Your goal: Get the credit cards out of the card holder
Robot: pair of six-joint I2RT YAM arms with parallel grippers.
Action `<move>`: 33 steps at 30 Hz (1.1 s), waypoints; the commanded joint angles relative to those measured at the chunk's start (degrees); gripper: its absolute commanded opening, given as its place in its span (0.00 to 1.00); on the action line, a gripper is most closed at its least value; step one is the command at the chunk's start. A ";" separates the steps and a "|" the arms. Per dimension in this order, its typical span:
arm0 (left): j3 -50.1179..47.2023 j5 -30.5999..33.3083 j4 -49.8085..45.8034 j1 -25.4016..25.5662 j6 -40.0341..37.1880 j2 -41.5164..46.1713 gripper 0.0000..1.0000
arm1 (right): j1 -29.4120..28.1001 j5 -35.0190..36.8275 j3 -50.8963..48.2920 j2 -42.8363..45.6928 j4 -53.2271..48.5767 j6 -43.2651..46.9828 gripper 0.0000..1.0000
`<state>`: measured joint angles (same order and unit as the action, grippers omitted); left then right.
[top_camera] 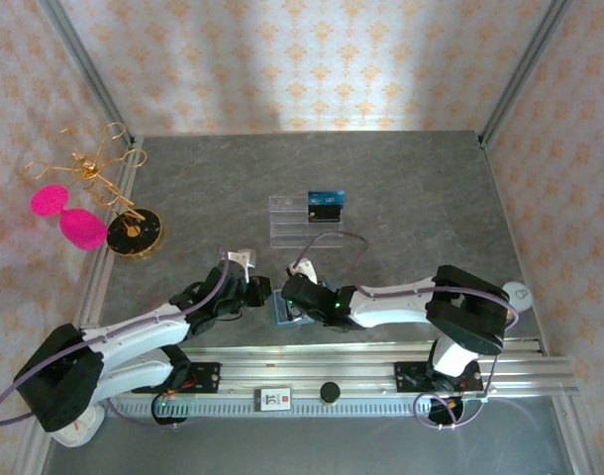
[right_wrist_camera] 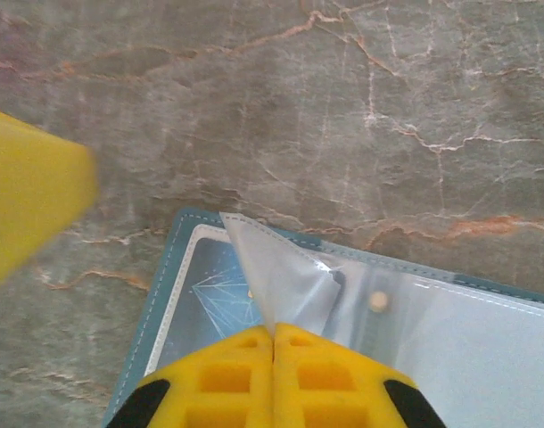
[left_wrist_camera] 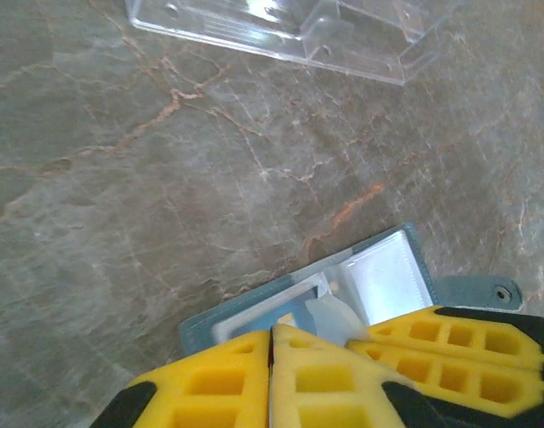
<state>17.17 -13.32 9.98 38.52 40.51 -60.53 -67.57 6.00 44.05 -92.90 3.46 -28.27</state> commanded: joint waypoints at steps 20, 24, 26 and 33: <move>11.61 -6.58 6.87 11.94 0.20 -23.33 0.14 | 1.79 11.94 -14.75 27.91 -0.37 -12.29 0.37; 13.84 -7.56 7.71 12.26 0.27 -26.36 0.12 | 2.42 10.87 -16.35 31.49 -1.31 -13.05 0.36; 13.93 -4.10 6.30 12.12 0.19 -21.55 0.13 | 3.35 8.21 -16.38 32.30 -1.18 -11.83 0.35; 6.95 5.19 -4.33 7.18 2.05 0.04 0.12 | 7.31 -6.99 -12.08 27.26 1.62 -4.70 0.31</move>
<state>27.77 -13.21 12.40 47.68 41.78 -65.43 -60.99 7.05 28.75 -63.26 3.90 -37.28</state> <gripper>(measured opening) 0.130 0.318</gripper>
